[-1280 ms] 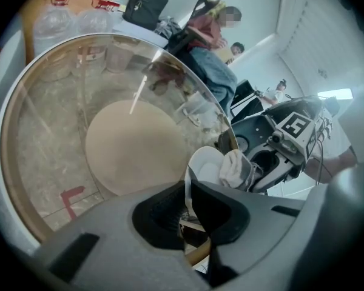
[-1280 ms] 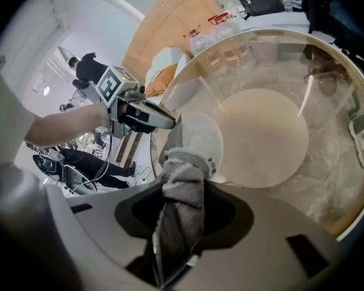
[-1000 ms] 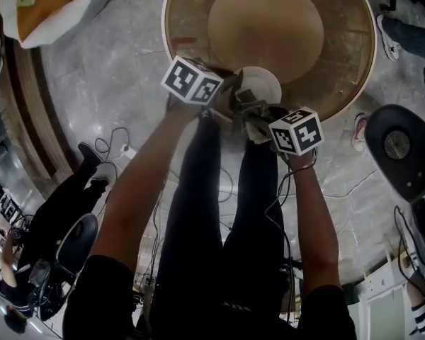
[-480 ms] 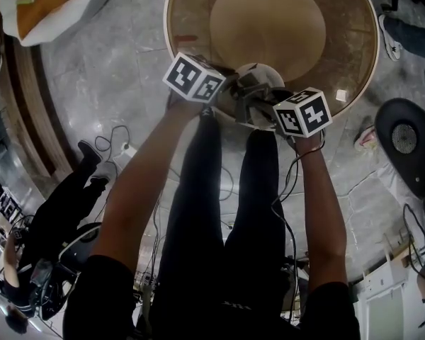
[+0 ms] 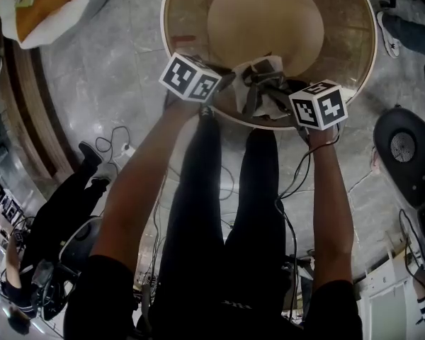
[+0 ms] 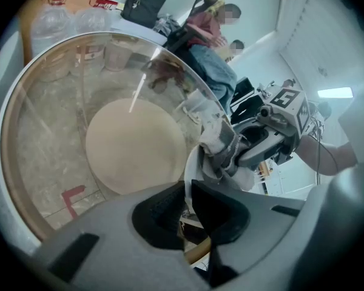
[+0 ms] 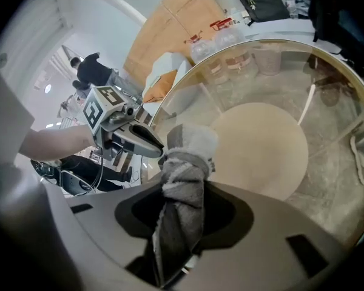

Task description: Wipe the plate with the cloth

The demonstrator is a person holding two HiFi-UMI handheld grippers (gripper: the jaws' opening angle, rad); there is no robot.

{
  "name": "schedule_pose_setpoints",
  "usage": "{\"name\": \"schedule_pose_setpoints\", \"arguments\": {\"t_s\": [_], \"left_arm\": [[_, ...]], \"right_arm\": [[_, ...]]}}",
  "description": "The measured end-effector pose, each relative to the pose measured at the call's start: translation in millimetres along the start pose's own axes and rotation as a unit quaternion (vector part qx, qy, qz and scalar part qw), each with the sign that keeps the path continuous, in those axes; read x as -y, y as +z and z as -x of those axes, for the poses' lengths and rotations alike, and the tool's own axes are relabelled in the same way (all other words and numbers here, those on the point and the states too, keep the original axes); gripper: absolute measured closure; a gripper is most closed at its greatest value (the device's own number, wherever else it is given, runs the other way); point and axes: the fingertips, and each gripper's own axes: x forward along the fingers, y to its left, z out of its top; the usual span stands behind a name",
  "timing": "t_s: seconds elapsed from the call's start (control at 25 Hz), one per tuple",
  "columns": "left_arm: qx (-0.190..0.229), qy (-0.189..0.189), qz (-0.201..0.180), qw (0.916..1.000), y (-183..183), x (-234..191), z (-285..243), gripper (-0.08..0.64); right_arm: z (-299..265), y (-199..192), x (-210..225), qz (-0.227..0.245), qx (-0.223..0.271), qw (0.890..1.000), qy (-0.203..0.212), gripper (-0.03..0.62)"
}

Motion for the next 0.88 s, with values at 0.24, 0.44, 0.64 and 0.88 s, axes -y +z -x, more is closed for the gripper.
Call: {"name": "schedule_pose_setpoints", "arguments": {"t_s": [0.24, 0.44, 0.64, 0.88], "left_arm": [[0.000, 0.004, 0.001, 1.0000, 2, 3, -3, 0.526], [-0.003, 0.006, -0.004, 1.0000, 2, 6, -2, 0.526], [-0.003, 0.005, -0.005, 1.0000, 3, 6, -2, 0.526], [-0.003, 0.005, -0.007, 1.0000, 6, 8, -5, 0.526]], "right_arm": [[25, -37, 11, -0.022, -0.001, 1.000, -0.011, 0.445], [18, -68, -12, -0.024, -0.018, 1.000, 0.001, 0.445], [-6, -72, -41, -0.020, -0.031, 0.999, 0.030, 0.445], [-32, -55, -56, -0.015, -0.035, 0.998, 0.059, 0.445]]}}
